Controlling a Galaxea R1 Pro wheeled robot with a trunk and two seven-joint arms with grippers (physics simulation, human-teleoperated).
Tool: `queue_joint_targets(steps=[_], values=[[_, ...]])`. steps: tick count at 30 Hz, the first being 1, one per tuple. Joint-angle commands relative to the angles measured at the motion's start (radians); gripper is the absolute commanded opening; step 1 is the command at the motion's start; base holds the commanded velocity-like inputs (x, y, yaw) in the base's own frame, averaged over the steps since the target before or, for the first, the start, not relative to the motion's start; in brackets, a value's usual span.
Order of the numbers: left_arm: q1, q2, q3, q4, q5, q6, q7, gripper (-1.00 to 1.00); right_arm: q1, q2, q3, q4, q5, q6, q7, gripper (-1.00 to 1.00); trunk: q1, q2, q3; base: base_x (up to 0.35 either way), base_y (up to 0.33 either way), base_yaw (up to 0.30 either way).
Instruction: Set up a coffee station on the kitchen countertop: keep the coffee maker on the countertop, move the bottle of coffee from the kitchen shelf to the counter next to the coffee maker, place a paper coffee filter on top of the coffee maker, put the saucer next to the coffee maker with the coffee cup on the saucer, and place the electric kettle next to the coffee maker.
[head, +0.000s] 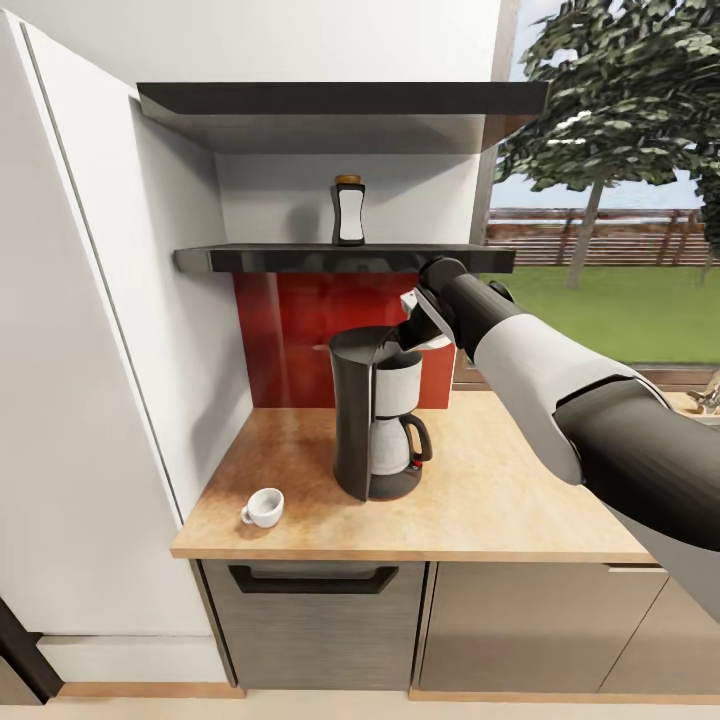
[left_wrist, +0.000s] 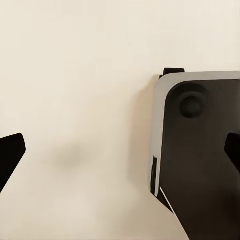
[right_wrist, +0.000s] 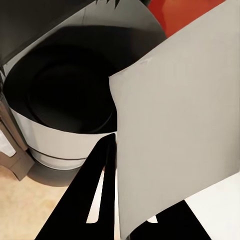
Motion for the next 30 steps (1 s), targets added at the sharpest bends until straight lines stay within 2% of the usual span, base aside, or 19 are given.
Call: queue_joint_targets(steps=[1, 14, 20, 30], values=[[0.0, 0.0, 0.005, 0.001, -0.003, -0.004, 0.001, 1.0, -0.001, 0.0, 0.003, 0.001, 0.004, 0.003, 0.005, -1.0, 0.0, -0.001, -0.001, 0.0, 0.0, 0.0], [0.0, -0.001, 0.005, 0.001, -0.003, -0.004, 0.002, 1.0, -0.001, 0.0, 0.002, 0.027, 0.0, 0.002, 0.006, -1.0, 0.0, -0.001, -0.001, 0.0, 0.0, 0.0], [0.0, -0.001, 0.005, 0.001, -0.003, -0.004, 0.001, 1.0, -0.001, 0.0, 0.001, 0.028, -0.023, 0.001, 0.007, -1.0, 0.0, -0.001, -0.001, 0.0, 0.0, 0.0], [0.0, -0.001, 0.005, 0.001, -0.003, -0.004, 0.002, 1.0, -0.001, 0.0, 0.001, 0.022, -0.03, 0.001, 0.007, -1.0, 0.0, -0.001, -0.001, 0.0, 0.0, 0.0]])
